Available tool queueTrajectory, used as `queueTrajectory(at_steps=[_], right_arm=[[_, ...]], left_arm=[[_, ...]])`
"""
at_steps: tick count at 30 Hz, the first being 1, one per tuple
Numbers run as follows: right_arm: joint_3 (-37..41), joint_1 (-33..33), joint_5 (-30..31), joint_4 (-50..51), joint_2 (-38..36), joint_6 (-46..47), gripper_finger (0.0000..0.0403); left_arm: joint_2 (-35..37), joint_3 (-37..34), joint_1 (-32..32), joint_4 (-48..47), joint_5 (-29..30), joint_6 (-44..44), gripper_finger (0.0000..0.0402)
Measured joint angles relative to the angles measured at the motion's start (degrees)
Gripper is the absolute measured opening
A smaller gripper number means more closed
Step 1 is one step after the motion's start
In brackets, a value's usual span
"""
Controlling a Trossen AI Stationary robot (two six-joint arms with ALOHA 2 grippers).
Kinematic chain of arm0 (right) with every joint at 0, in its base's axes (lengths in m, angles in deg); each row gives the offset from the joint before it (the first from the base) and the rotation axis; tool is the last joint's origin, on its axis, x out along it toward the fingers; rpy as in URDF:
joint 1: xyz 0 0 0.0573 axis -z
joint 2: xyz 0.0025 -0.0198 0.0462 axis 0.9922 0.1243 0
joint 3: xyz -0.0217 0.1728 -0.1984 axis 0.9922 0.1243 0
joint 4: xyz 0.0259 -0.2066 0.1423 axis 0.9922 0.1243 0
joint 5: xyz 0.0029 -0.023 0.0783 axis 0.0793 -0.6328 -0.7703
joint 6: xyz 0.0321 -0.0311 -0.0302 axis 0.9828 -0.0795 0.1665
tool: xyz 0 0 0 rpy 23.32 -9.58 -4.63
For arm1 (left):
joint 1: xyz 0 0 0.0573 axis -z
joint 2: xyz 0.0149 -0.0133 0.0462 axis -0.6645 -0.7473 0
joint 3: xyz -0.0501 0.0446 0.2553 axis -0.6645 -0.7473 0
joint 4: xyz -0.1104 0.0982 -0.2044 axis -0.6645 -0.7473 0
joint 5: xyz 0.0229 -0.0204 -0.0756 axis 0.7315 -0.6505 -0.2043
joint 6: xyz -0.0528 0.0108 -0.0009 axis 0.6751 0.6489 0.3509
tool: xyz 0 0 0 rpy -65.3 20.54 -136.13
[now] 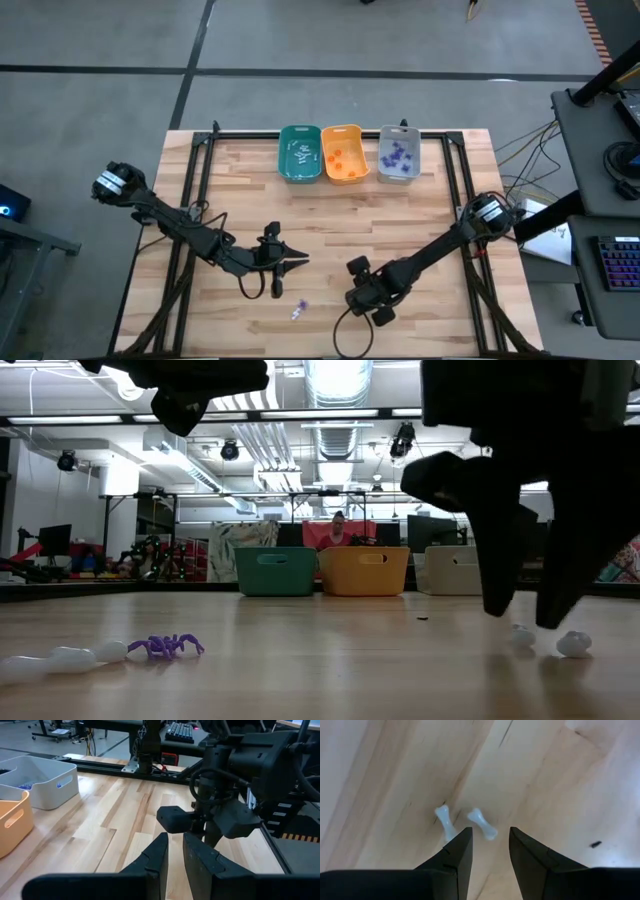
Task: Sort Halloween decoration
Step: Put the white bone toy into the blue bin
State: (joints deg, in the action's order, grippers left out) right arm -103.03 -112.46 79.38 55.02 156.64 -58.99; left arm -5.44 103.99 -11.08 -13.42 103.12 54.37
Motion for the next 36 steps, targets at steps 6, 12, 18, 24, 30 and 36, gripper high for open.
queueTrajectory(at_steps=[6, 12, 18, 24, 30, 36], right_arm=[[2.25, 0.11, 0.02, -4.56, 0.0, -0.68, 0.0118], [4.58, 1.03, -0.14, -8.16, -0.13, -0.97, 0.0118], [6.84, 2.1, -1.25, -10.93, -0.33, 0.47, 0.0106], [8.11, 2.23, -1.71, -12.33, -0.33, 0.42, 0.0043], [7.68, 2.27, -1.79, -12.81, -0.52, 0.4, 0.0013], [5.73, 4.2, -1.54, -11.2, -2.85, 1.09, 0.001]], left_arm=[[0.0, 0.0, 0.0, 0.0, -0.02, 0.0, 0.0041], [0.0, 0.0, 0.0, 0.0, -0.02, 0.0, 0.0041], [0.0, 0.02, 0.0, -0.02, -0.02, 0.0, 0.0041], [0.0, 0.02, 0.0, -0.01, -0.04, 0.0, 0.0041], [0.0, 0.02, 0.2, -0.02, -0.11, -0.01, 0.0041], [0.63, 0.04, 2.23, -0.77, -0.13, -2.57, 0.0041]])
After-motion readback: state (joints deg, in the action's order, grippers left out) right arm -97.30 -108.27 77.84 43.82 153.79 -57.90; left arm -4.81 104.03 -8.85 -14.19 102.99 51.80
